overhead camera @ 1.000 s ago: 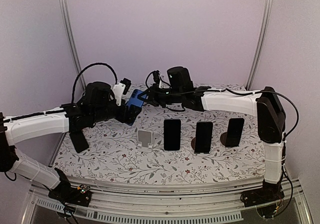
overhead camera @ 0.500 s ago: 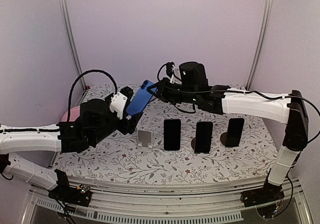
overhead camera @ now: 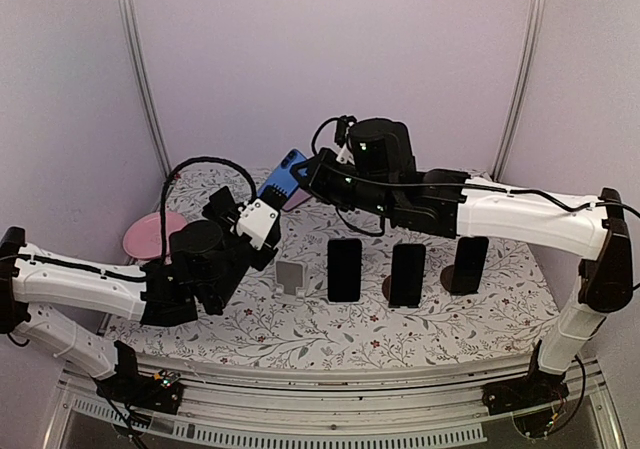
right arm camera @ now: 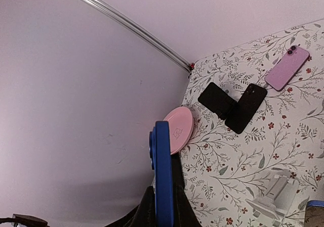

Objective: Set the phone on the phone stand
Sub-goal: Pass from the left arm to the right, then pass from the right arm to the left, then pass from the left arm to the right

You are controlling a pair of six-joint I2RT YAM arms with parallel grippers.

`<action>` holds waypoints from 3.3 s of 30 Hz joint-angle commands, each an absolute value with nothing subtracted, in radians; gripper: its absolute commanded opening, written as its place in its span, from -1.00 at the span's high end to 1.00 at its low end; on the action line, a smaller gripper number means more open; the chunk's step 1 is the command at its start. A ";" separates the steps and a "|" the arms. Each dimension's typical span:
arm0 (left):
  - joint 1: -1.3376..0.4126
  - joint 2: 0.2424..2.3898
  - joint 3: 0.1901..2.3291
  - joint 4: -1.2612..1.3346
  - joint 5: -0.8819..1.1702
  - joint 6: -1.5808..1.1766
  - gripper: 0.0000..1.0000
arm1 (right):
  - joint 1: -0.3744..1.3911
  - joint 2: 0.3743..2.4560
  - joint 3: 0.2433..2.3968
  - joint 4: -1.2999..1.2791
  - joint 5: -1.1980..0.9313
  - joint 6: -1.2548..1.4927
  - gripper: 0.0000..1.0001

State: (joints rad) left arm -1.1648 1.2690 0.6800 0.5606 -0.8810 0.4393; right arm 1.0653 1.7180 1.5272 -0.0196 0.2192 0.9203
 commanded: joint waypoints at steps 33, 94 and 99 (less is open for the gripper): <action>-1.178 1.327 0.675 0.985 -1.102 0.679 1.00 | 1.097 1.651 1.512 0.032 0.200 1.043 0.44; -0.845 1.022 0.457 0.614 0.135 -0.273 1.00 | 1.118 1.728 1.566 -0.086 0.190 0.696 -0.62; -0.845 1.027 0.452 0.617 0.136 -0.269 1.00 | 1.118 1.734 1.575 -0.096 0.196 0.698 -0.56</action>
State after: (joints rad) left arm -0.8562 1.0225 0.4419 0.5636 0.1223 -0.2909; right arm 1.1114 1.7168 1.5341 -0.0940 0.1883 0.6956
